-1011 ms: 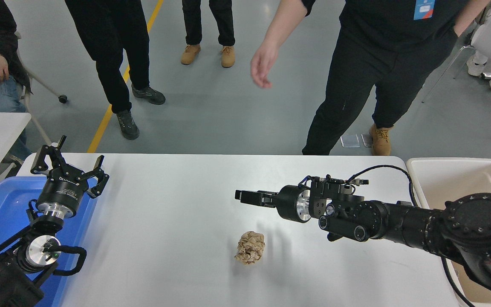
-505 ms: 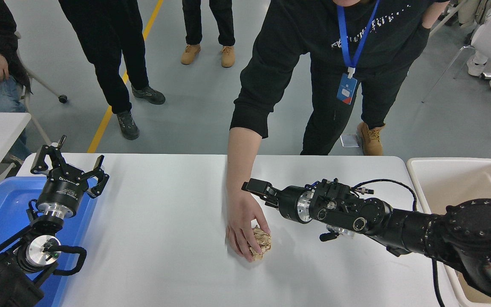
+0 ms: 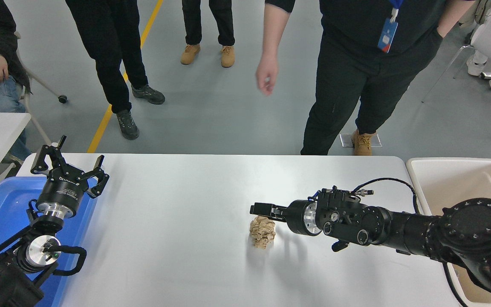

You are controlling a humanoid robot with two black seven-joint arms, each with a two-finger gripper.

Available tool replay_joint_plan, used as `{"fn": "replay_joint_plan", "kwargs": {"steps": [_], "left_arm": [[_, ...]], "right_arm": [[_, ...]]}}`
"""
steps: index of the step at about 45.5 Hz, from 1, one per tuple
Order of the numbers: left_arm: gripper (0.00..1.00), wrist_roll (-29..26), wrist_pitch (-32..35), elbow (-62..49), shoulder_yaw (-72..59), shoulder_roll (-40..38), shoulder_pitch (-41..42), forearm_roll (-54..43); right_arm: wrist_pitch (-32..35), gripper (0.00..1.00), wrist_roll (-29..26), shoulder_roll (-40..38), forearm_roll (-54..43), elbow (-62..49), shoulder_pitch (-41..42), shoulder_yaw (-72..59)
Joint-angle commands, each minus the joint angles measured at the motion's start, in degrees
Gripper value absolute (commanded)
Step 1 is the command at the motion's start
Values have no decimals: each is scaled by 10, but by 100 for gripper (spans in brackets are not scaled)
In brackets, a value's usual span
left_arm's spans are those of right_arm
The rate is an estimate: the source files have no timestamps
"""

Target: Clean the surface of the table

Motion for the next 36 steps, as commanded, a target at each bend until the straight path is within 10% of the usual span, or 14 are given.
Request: {"fn": "replay_joint_plan", "kwargs": {"steps": [1, 36], "left_arm": [[99, 0, 0, 0, 0, 0, 0, 0], [99, 0, 0, 0, 0, 0, 0, 0]], "right_arm": [[0, 99, 2, 0, -48, 6, 17, -35], [1, 99, 2, 0, -125, 50, 43, -71]]}}
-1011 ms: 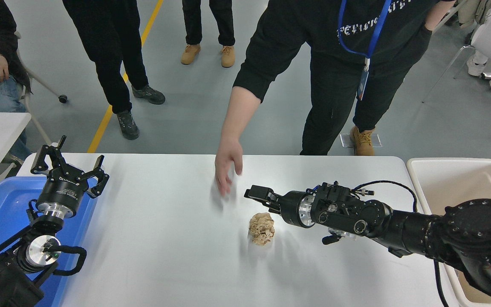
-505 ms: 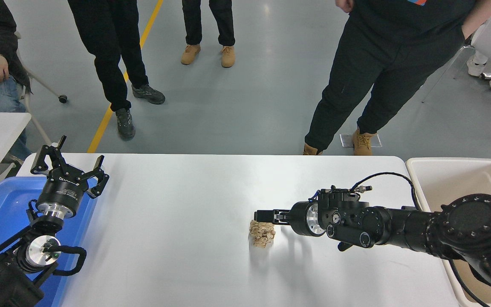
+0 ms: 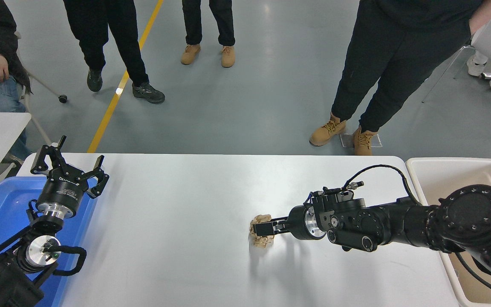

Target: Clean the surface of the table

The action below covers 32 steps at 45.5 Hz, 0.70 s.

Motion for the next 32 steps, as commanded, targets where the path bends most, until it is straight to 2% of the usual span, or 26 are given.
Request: {"fn": "replay_joint_plan", "kwargs": {"steps": [1, 16, 32], "left_arm": [[99, 0, 0, 0, 0, 0, 0, 0], [99, 0, 0, 0, 0, 0, 0, 0], [99, 0, 0, 0, 0, 0, 0, -1]], "right_arm": [[-1, 99, 0, 0, -11, 7, 2, -8], [-2, 99, 5, 0, -1, 16, -3, 67], [-2, 99, 5, 0, -7, 16, -13, 66]]}}
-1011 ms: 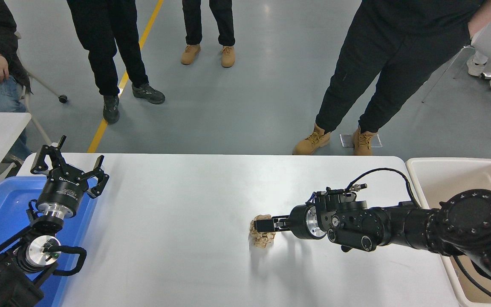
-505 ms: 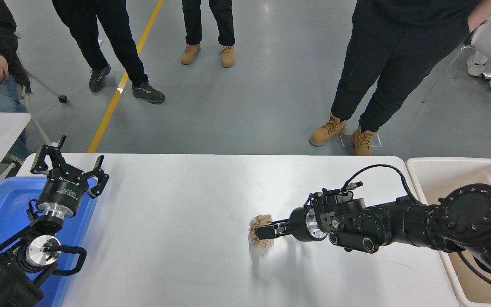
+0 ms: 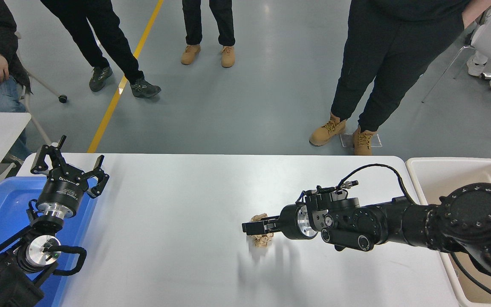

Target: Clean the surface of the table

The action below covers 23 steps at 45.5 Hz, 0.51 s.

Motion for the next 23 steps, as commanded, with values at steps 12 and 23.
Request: {"fn": "replay_joint_plan", "kwargs": {"steps": [12, 23], "left_arm": [[99, 0, 0, 0, 0, 0, 0, 0], [99, 0, 0, 0, 0, 0, 0, 0]], "right_arm": [[0, 99, 0, 0, -10, -23, -28, -21], [-1, 99, 0, 0, -51, -39, -42, -30]]}}
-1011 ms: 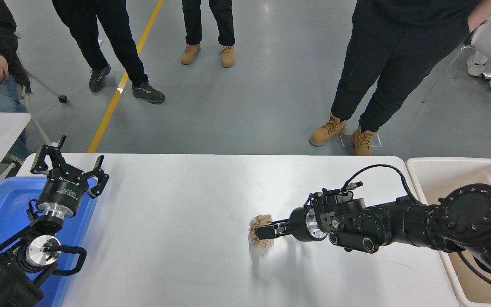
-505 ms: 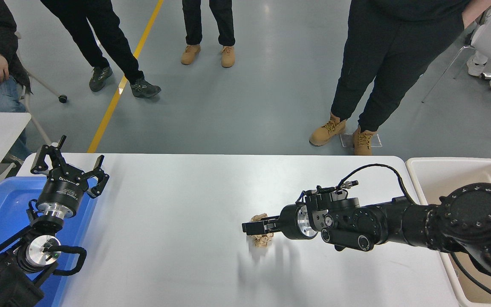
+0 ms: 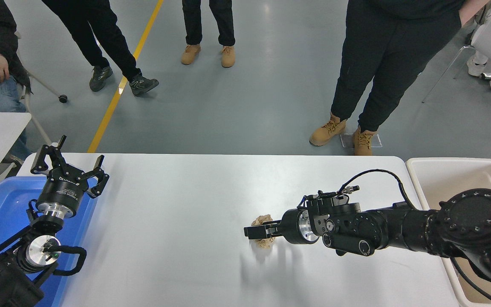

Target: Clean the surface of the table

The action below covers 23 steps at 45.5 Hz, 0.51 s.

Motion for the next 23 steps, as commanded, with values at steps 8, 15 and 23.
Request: {"fn": "replay_joint_plan", "kwargs": {"steps": [8, 15, 23], "left_arm": [[99, 0, 0, 0, 0, 0, 0, 0], [99, 0, 0, 0, 0, 0, 1, 0], [99, 0, 0, 0, 0, 0, 0, 0]], "right_arm": [[-11, 81, 2, 0, -64, -22, -14, -25], [-18, 47, 21, 0, -120, -37, -13, -39], [-18, 20, 22, 0, -125, -45, -10, -46]]}}
